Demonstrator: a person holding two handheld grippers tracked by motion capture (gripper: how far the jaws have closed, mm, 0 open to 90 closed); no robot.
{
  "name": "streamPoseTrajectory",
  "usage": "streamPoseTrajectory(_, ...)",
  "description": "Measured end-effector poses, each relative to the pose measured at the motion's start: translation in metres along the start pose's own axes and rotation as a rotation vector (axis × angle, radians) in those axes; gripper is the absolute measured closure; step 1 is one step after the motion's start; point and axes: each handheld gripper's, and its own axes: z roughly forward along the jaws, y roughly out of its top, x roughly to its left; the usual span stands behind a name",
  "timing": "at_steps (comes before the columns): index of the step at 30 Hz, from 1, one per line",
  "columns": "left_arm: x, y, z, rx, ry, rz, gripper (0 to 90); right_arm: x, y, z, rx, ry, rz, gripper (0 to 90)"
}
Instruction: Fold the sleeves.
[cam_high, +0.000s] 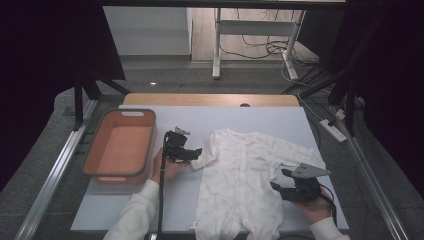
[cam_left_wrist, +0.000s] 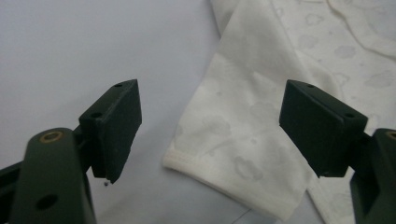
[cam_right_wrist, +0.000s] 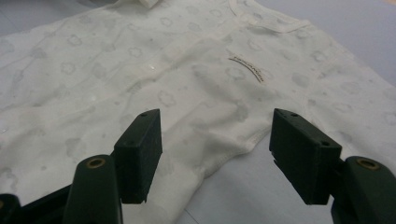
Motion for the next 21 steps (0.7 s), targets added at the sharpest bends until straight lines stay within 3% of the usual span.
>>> streamPoseTrajectory(12, -0.001, -0.006, 0.014, 0.076, -0.024, 0.034, 17.7, -0.001, -0.001, 0.000, 0.007, -0.005, -0.002, 34.1)
streamPoseTrajectory(21, -0.005, -0.007, 0.019, 0.114, -0.021, 0.058, 23.3, -0.001, -0.001, 0.000, 0.007, -0.005, -0.006, 34.1)
